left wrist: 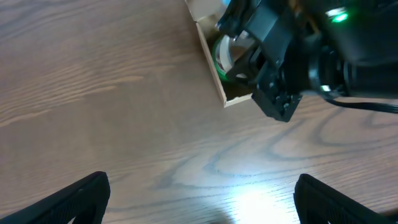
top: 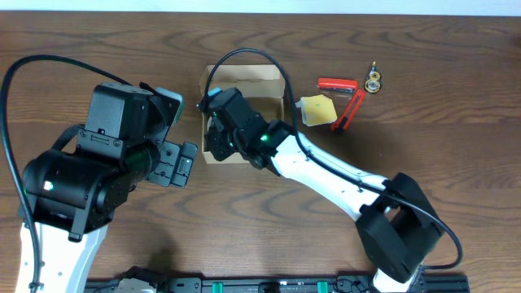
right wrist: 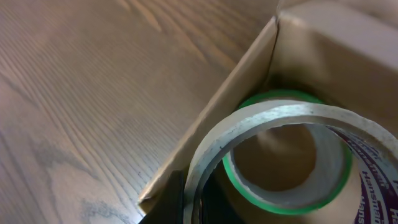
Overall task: Pack container
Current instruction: 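Carry the white tape roll into the box beside the green roll, then release the white roll and raise the right gripper out of the box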
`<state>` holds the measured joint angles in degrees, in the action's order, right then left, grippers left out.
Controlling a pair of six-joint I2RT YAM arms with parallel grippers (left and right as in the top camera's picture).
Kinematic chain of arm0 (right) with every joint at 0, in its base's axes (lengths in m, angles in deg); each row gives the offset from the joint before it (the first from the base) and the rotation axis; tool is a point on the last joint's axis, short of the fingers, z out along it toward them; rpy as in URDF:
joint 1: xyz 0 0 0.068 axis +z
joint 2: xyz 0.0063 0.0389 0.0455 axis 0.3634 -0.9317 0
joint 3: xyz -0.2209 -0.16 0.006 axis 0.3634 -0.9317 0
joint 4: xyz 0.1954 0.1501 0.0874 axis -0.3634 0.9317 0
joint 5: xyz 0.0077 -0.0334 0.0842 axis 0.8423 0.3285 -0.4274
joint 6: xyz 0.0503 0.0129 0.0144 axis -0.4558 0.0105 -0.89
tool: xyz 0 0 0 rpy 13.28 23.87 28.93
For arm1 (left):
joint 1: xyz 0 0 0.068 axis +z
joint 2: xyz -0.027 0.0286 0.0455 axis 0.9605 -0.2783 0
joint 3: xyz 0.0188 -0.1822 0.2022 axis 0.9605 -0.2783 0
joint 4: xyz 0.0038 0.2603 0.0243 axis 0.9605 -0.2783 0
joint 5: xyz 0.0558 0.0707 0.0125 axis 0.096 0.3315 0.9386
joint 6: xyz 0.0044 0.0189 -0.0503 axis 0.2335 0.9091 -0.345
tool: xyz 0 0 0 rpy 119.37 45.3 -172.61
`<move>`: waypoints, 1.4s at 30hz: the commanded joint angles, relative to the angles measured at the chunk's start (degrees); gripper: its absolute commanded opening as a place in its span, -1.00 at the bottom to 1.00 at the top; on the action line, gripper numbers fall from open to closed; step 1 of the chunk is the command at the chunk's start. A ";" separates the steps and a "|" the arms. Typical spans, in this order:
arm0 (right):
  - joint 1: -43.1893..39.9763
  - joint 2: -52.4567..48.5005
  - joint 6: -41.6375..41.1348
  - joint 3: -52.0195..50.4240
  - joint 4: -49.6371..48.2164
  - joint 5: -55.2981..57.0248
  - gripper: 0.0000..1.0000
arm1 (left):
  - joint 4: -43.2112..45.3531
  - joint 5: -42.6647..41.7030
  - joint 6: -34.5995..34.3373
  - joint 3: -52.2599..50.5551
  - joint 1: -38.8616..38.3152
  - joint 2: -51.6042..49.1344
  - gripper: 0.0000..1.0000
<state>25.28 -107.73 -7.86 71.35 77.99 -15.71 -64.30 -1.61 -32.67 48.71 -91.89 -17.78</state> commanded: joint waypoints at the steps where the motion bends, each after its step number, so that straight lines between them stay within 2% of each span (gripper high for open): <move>1: 0.13 -0.76 -0.90 0.11 -0.26 0.11 -0.97 | -0.04 0.42 -0.26 0.13 0.02 -0.22 0.90; 6: 0.11 -0.76 -0.90 0.11 -1.55 0.13 -0.92 | -0.04 0.42 -0.26 0.13 0.02 -0.22 0.90; 8: 0.13 -0.76 -0.90 0.11 -2.14 0.11 -0.68 | -0.04 0.42 -0.26 0.13 0.02 -0.22 0.90; 9: 0.13 -0.76 -0.90 0.11 -2.45 0.11 -0.38 | -0.04 0.42 -0.26 0.13 0.02 -0.22 0.90; 10: 0.13 -0.76 -0.90 0.11 -2.80 0.09 -0.16 | -0.04 0.42 -0.26 0.13 0.02 -0.22 0.90; 12: 0.13 -0.76 -0.92 0.11 -3.34 -0.09 -0.10 | -0.04 0.42 -0.26 0.13 0.02 -0.22 0.90; 14: 0.11 -0.76 -0.92 0.11 -3.91 -0.70 0.11 | -0.04 0.42 -0.26 0.13 0.02 -0.22 0.90; 17: 0.11 -0.70 -0.92 0.24 -4.48 -0.90 0.15 | -0.04 0.42 -0.26 0.13 0.02 -0.22 0.90; 22: -0.48 -0.28 -0.90 1.86 -3.91 -0.87 0.35 | -0.04 0.42 -0.26 0.13 0.02 -0.22 0.90; 32: -7.50 4.76 0.90 7.17 3.54 1.53 0.41 | -0.04 0.42 -0.26 0.13 0.02 -0.22 0.90; 39: -13.66 6.82 11.06 7.19 11.02 -1.92 0.43 | -0.04 0.42 -0.26 0.13 0.02 -0.22 0.90; 42: -15.65 6.82 12.46 7.19 14.60 -1.99 0.42 | -0.04 0.42 -0.26 0.13 0.02 -0.22 0.90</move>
<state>10.88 -101.59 0.07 77.73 91.06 -16.34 -64.30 -1.61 -32.67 48.71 -91.89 -17.80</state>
